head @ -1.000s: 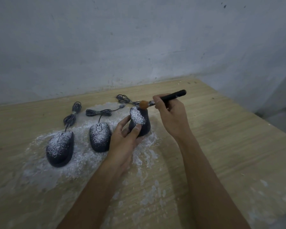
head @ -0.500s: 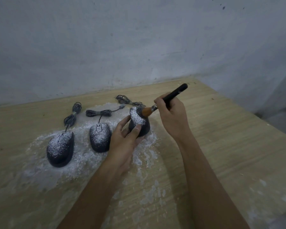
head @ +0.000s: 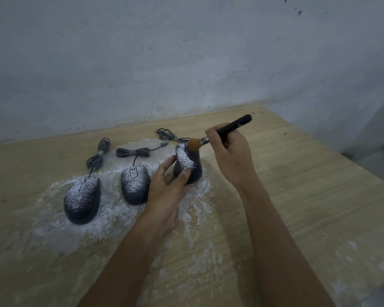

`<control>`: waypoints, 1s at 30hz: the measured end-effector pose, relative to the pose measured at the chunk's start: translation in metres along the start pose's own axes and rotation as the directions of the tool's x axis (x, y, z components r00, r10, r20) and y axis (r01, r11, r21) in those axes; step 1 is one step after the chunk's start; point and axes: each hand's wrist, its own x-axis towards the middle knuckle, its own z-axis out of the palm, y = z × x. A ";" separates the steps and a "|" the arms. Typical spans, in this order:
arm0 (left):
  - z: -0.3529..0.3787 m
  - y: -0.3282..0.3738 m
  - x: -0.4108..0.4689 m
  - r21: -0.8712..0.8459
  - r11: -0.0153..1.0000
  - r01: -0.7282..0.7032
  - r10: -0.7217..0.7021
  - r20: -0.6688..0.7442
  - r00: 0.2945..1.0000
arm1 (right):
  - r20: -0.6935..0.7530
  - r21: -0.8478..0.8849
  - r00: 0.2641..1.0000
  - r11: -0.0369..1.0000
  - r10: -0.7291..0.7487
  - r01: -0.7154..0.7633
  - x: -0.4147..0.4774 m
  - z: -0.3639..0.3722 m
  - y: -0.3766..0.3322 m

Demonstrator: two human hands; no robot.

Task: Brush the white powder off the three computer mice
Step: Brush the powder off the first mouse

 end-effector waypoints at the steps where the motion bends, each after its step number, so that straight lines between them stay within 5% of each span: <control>1: 0.000 0.000 0.000 0.007 1.000 -0.002 0.002 -0.001 1.000 | 0.030 -0.025 1.000 1.000 -0.008 0.008 -0.001 0.001 -0.001; 30: 0.001 0.000 0.000 -0.005 1.000 -0.008 0.008 0.004 1.000 | 0.082 -0.049 0.996 0.998 -0.028 0.033 -0.002 -0.005 -0.007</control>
